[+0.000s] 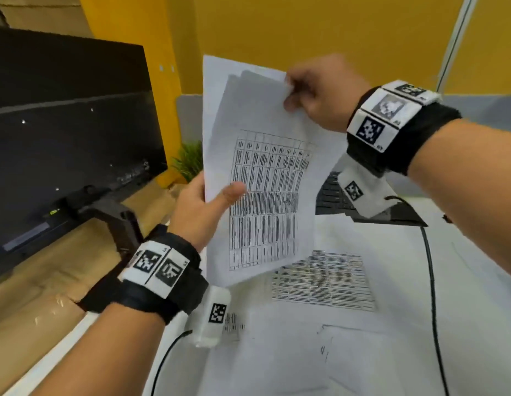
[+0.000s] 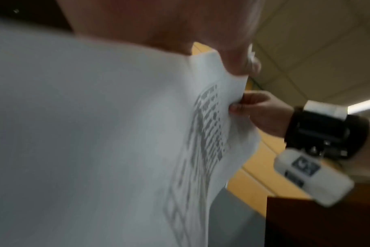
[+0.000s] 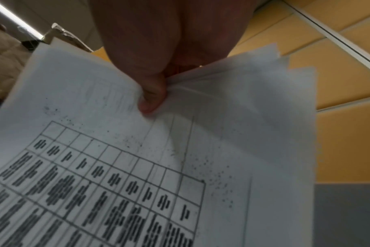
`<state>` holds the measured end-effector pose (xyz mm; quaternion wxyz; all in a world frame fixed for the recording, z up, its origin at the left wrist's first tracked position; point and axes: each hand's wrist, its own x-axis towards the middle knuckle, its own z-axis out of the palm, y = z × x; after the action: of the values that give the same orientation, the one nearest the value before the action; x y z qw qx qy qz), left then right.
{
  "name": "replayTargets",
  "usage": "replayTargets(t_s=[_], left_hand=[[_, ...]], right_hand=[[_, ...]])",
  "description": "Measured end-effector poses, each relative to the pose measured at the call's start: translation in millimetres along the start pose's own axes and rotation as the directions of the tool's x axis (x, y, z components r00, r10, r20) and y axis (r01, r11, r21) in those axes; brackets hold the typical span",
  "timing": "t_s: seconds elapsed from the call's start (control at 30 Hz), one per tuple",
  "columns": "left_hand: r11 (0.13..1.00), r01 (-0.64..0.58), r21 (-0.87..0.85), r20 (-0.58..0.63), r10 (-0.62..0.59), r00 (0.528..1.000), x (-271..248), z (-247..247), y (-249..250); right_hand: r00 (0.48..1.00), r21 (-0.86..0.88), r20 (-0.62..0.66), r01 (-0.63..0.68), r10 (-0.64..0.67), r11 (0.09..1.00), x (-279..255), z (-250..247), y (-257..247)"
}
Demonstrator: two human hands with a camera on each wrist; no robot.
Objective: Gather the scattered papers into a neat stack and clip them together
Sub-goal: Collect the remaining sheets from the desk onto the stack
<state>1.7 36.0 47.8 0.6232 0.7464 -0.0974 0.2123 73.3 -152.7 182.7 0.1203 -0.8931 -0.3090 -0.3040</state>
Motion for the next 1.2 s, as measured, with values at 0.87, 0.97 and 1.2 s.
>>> replayTargets(t_s=[0.87, 0.97, 1.2], left_hand=[[0.925, 0.262, 0.275, -0.442, -0.121, 0.889, 18, -89, -68], [0.915, 0.269, 0.299, -0.463, -0.108, 0.880, 21, -97, -70], [0.907, 0.285, 0.310, -0.482, -0.108, 0.869, 23, -97, -83]], right_hand=[[0.486, -0.319, 0.816, -0.070, 0.311, 0.945, -84, 194, 69], [0.498, -0.325, 0.831, 0.070, 0.249, 0.943, -71, 195, 59], [0.515, 0.026, 0.848, 0.191, -0.123, 0.981, -68, 225, 15]])
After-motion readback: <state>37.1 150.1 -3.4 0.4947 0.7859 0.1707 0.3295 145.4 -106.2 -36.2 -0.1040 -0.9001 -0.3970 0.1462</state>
